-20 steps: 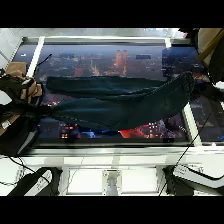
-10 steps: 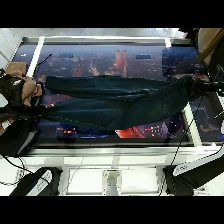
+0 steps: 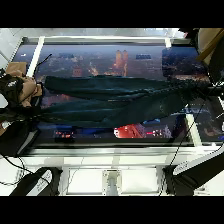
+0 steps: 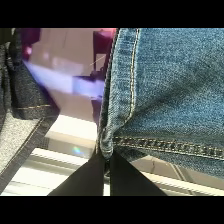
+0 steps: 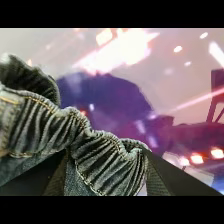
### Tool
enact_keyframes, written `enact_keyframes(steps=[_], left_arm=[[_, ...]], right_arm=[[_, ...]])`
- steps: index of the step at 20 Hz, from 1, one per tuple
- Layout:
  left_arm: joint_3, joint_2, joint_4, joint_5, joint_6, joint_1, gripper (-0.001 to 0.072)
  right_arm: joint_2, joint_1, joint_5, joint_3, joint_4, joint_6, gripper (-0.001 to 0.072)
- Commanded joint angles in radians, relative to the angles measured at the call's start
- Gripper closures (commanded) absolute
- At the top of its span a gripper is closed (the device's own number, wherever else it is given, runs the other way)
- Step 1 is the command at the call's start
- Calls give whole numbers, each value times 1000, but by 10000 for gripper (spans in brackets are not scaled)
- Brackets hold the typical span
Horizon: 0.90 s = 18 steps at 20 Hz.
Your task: Fold the clothes and pants, and hang the long-sleeved shirts on hangers.
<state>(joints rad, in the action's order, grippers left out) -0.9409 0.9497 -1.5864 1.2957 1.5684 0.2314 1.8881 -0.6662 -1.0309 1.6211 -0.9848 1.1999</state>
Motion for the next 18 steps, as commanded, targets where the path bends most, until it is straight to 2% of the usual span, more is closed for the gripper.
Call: enact_keyframes(steps=[1,3,7,10,13,18], left_arm=[[0,0,-11,0,7,1,694],[0,0,-11,-7,7,1,694],[-25,-2,-38,-11,20,18,694],[-125,-2,-37,6,40,53,694],[-207,-2,-38,50,39,93,695],[-311,0,-81,252,-127,167,697]], right_arm=[[20,17,-23,0,9,-17,301],[19,26,-26,0,13,-16,675],[-44,-2,-189,2,0,-16,670],[-188,-58,-323,27,-32,-16,670],[-359,-116,-398,29,-63,-16,670],[-590,-184,-389,29,-63,-14,670]])
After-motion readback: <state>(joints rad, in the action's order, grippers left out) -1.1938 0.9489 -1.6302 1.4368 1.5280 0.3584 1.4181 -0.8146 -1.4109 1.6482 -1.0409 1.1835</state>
